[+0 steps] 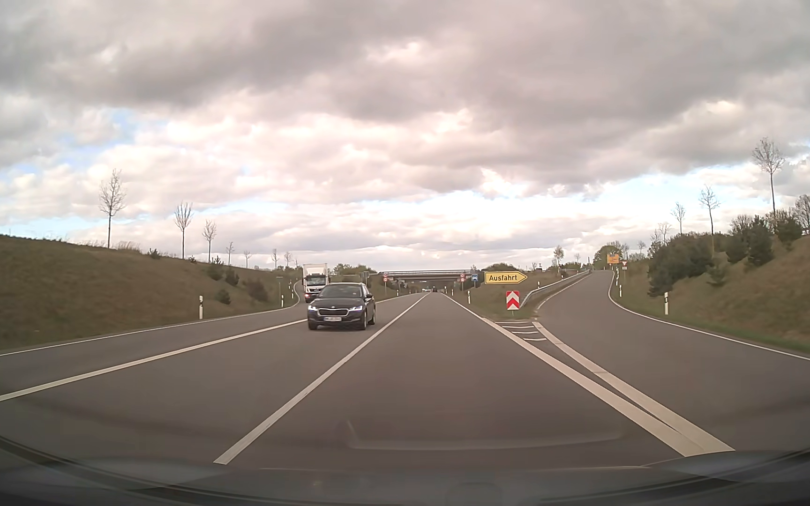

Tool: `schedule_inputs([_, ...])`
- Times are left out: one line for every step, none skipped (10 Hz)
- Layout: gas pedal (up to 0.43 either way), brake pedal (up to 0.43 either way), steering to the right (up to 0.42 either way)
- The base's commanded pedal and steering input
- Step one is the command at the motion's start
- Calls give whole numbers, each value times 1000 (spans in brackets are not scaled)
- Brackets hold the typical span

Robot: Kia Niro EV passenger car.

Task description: Follow the waypoints while adhering to traffic rules and regulations

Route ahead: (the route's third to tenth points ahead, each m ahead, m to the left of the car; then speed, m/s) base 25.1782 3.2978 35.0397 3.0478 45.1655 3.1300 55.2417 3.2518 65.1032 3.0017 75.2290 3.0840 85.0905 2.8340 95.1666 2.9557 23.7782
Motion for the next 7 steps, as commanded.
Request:
schedule_inputs([240,0,0])
schedule_inputs([240,0,0])
schedule_inputs([240,0,0])
schedule_inputs([240,0,0])
schedule_inputs([240,0,0])
schedule_inputs([248,0,-1])
schedule_inputs([248,0,-2])
